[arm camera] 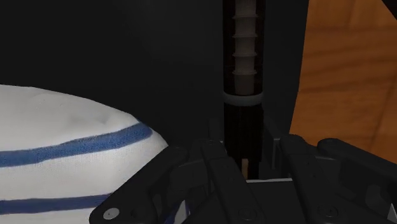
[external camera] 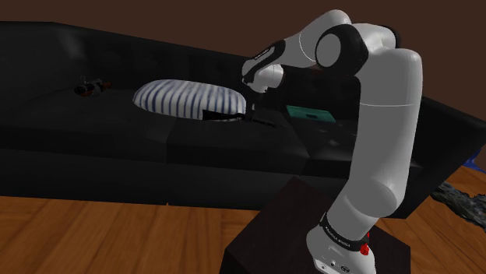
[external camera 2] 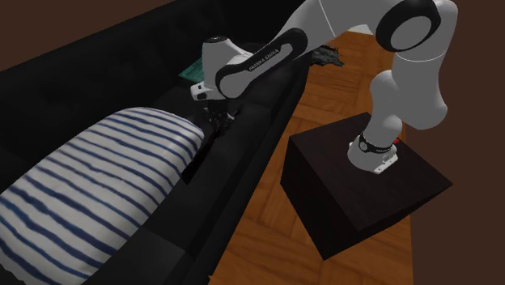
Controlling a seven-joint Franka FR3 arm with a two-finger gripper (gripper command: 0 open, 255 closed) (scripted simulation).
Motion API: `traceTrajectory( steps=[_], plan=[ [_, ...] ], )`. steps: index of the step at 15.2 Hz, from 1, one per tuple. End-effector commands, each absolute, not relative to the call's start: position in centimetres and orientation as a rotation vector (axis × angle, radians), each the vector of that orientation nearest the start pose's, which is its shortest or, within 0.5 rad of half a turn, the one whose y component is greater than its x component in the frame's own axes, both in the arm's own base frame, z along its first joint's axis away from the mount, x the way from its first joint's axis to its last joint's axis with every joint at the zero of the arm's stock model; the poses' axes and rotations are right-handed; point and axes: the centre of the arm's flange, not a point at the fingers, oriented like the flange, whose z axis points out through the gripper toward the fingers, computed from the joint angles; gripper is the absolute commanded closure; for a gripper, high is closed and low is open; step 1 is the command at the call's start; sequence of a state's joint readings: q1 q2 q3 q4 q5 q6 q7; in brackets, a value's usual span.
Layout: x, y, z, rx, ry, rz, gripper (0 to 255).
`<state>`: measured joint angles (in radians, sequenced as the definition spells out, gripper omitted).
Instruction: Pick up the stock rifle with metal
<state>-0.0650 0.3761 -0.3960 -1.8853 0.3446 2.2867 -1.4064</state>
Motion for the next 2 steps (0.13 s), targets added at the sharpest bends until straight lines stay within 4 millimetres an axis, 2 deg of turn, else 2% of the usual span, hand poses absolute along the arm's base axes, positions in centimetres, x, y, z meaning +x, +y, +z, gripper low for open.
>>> traceTrajectory(
  steps=[1,2],
  plan=[
    [57.73,-26.15,33.39,-2.893,-1.148,-0.217,255],
    [57.73,-26.15,33.39,-2.893,-1.148,-0.217,255]
  ],
)
